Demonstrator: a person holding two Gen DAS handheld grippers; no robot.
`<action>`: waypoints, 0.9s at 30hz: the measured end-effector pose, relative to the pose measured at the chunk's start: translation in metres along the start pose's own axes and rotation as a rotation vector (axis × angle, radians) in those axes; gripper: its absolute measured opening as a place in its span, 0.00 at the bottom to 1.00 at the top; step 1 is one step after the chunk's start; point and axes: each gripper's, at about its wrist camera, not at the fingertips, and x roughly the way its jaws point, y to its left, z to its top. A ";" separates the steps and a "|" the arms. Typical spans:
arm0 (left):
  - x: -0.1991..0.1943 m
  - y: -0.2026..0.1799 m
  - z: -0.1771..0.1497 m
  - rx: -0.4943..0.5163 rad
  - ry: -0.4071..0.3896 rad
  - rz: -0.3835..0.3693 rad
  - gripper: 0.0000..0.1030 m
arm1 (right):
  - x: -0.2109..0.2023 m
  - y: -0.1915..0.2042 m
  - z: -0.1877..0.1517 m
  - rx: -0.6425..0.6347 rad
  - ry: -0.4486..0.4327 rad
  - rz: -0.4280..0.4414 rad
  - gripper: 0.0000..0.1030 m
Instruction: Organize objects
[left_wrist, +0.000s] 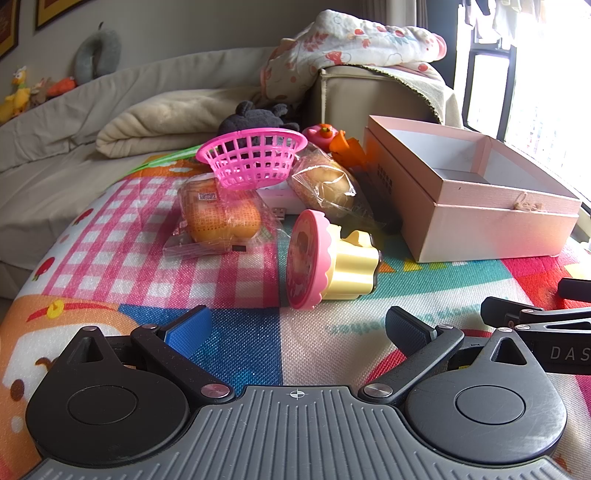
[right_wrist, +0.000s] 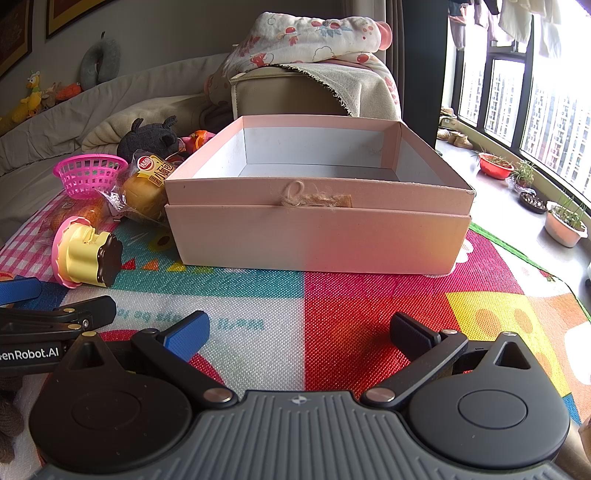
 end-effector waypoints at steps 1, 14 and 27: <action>0.000 0.000 0.000 0.000 0.000 0.000 1.00 | 0.000 0.000 0.000 0.000 0.000 0.000 1.00; 0.001 0.001 0.000 0.007 0.000 0.007 1.00 | 0.000 0.000 0.000 0.000 0.000 0.000 1.00; -0.005 0.001 -0.001 0.000 0.002 -0.014 1.00 | 0.004 0.000 0.000 0.001 0.005 0.009 1.00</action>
